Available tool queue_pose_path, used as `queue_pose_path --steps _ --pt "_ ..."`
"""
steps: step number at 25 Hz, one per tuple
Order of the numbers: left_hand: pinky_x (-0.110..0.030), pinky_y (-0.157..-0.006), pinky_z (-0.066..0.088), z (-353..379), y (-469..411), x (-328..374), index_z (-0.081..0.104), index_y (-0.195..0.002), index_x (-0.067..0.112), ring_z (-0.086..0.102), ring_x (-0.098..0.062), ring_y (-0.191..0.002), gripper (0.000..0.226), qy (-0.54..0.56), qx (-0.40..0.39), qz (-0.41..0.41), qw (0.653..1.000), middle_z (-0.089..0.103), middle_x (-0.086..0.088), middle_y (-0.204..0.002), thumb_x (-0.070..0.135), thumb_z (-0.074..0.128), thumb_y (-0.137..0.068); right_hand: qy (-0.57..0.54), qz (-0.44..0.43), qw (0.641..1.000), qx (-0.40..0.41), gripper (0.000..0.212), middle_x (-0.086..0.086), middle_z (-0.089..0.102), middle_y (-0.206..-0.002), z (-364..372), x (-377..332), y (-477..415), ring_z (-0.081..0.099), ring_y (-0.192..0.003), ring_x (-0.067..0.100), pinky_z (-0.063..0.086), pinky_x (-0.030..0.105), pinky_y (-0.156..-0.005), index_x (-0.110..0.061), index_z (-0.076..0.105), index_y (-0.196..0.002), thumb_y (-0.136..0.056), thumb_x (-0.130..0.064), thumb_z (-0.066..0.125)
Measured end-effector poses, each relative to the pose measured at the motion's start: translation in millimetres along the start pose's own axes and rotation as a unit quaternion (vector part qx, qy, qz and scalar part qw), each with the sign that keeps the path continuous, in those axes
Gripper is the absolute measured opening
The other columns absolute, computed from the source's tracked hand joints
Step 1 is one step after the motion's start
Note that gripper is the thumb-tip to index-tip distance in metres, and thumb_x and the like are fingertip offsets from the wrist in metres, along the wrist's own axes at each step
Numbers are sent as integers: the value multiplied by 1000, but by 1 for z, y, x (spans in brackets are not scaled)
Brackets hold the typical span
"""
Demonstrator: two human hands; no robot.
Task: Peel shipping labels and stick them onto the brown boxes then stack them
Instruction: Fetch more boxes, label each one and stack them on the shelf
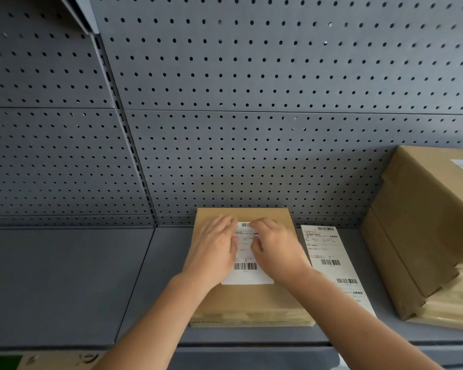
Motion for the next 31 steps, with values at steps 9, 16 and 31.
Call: queue_pose_path --steps 9,16,31 --pt "-31 -129 6 13 -5 -14 13 -164 13 5 -12 -158 59 -52 -91 -4 994 8 -2 -172 37 22 -111 50 4 990 -129 60 -2 23 -165 23 3 -3 16 -152 11 8 39 -125 -16 29 -155 -102 -40 15" --pt "-30 -127 -1 4 3 -26 4 -164 17 -1 -10 -158 60 -64 -105 -37 992 -1 2 -172 40 16 -110 47 63 987 -138 58 -6 16 -167 11 23 4 8 -153 9 0 37 -125 -18 20 -158 -106 -43 20" --pt "-36 -130 4 5 33 -5 0 -164 16 -4 -10 -158 61 -71 -150 -3 986 -5 2 -172 41 15 -110 51 37 986 -158 55 -8 12 -167 0 2 41 4 -153 5 -1 39 -125 -22 18 -159 -107 -40 19"
Point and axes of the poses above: each hand's wrist, its own y-axis away from the middle knuckle, its own z-axis out of the palm, x = y × z, the point moved 2 cm from there along -y, towards the middle knuckle
